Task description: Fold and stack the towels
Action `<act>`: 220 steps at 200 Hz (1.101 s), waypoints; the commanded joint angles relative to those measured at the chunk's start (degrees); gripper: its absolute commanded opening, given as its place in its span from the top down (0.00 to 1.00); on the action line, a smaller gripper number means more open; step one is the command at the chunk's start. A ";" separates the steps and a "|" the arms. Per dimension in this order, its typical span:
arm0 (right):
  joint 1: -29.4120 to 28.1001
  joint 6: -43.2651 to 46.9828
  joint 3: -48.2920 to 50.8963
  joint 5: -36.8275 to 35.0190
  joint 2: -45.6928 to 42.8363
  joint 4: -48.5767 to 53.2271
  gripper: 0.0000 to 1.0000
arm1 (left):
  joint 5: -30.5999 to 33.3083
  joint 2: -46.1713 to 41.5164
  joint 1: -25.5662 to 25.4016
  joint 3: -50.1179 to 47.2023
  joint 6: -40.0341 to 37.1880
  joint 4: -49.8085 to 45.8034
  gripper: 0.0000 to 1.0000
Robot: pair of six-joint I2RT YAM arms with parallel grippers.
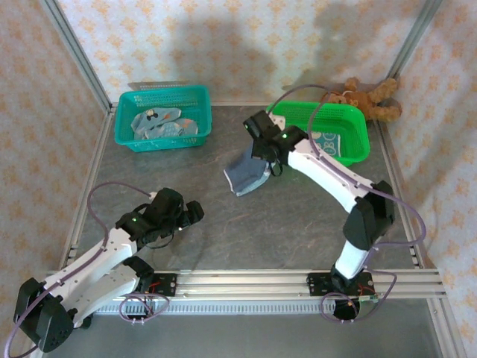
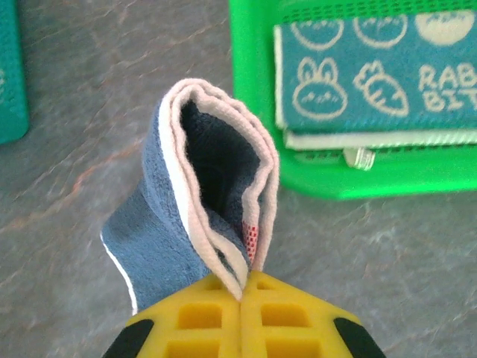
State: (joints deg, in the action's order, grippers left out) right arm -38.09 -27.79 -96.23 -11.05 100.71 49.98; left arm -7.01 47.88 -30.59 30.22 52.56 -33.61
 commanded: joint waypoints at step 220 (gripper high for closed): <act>21.41 14.15 -32.85 4.98 16.28 17.08 1.00 | -2.09 12.21 5.72 9.02 -6.87 0.99 0.00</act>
State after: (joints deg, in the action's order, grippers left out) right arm -18.09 -16.36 -130.06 -6.39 119.72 64.42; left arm -8.47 58.87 -25.34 37.01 47.35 -33.32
